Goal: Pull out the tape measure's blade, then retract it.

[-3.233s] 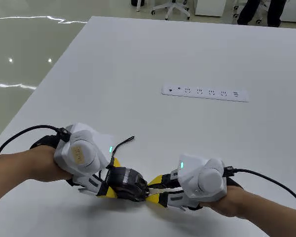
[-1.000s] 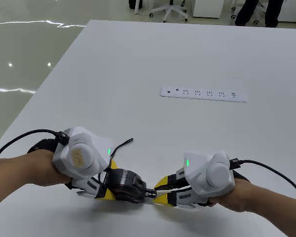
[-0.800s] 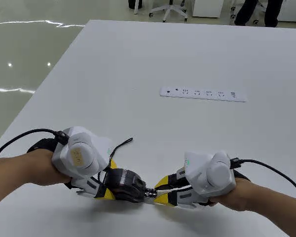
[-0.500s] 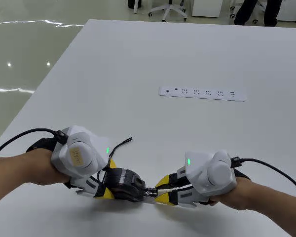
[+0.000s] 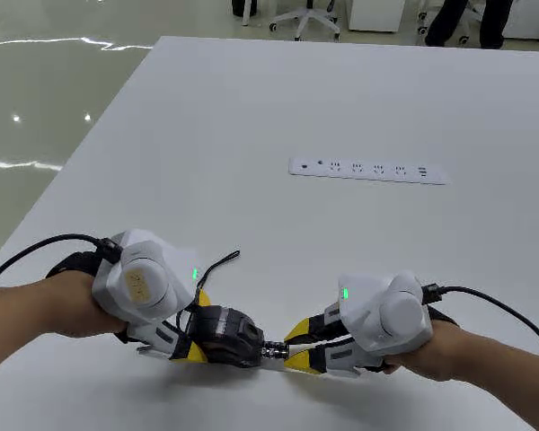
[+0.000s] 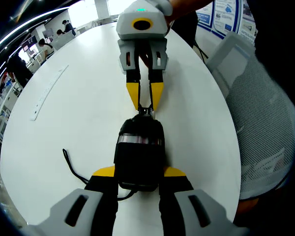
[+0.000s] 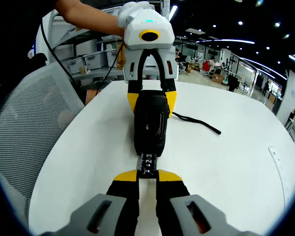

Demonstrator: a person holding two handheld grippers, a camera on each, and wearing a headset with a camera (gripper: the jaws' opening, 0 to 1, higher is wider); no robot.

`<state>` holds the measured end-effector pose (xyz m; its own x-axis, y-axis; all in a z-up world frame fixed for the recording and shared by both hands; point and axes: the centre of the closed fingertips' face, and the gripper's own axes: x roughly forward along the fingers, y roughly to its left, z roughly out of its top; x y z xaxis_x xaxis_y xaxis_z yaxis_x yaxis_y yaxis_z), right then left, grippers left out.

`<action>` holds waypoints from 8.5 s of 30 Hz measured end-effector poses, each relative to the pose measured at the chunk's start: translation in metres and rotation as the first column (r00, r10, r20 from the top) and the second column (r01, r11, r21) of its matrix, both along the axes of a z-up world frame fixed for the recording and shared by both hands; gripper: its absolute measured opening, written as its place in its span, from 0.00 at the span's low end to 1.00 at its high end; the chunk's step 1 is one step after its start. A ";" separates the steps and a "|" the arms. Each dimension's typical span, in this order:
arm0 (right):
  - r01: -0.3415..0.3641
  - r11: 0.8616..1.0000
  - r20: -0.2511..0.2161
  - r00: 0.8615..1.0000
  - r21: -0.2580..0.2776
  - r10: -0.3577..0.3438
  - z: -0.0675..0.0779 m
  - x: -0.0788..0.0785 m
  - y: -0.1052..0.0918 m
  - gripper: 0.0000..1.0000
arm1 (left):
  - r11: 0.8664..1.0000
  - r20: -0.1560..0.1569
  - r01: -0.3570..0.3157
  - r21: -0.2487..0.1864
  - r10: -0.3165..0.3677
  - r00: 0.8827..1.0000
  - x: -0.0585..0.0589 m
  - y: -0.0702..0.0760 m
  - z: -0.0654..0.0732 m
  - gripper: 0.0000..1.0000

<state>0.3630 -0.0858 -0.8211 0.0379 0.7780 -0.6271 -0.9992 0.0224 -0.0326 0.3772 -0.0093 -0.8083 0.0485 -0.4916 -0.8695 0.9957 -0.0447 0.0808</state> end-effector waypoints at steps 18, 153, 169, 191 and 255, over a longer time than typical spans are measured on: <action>-0.005 1.000 -0.003 1.000 -0.009 0.005 0.001 0.000 -0.007 0.10 | 1.000 -0.001 -0.001 -0.002 0.001 1.000 0.000 0.000 0.001 0.26; -0.017 0.999 0.001 1.000 -0.048 0.017 0.004 -0.006 -0.069 0.11 | 1.000 -0.003 -0.022 0.009 0.022 1.000 0.001 0.000 -0.001 0.27; -0.018 0.998 0.001 1.000 -0.053 0.018 0.005 -0.007 -0.075 0.11 | 1.000 -0.002 -0.022 0.010 0.022 1.000 0.001 0.000 0.000 0.27; -0.014 0.998 -0.005 1.000 -0.061 0.013 0.003 -0.009 -0.086 0.11 | 1.000 -0.002 -0.017 0.009 0.017 1.000 0.000 -0.001 0.000 0.27; -0.006 0.999 -0.023 1.000 -0.052 0.005 0.004 -0.013 -0.105 0.11 | 1.000 -0.003 -0.013 0.011 0.013 1.000 0.000 0.000 -0.001 0.27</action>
<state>0.3504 -0.1907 -0.8167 0.0191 0.7442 -0.6676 -0.9998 0.0156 -0.0112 0.3775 -0.0095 -0.8090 0.0524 -0.4817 -0.8748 0.9964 -0.0328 0.0778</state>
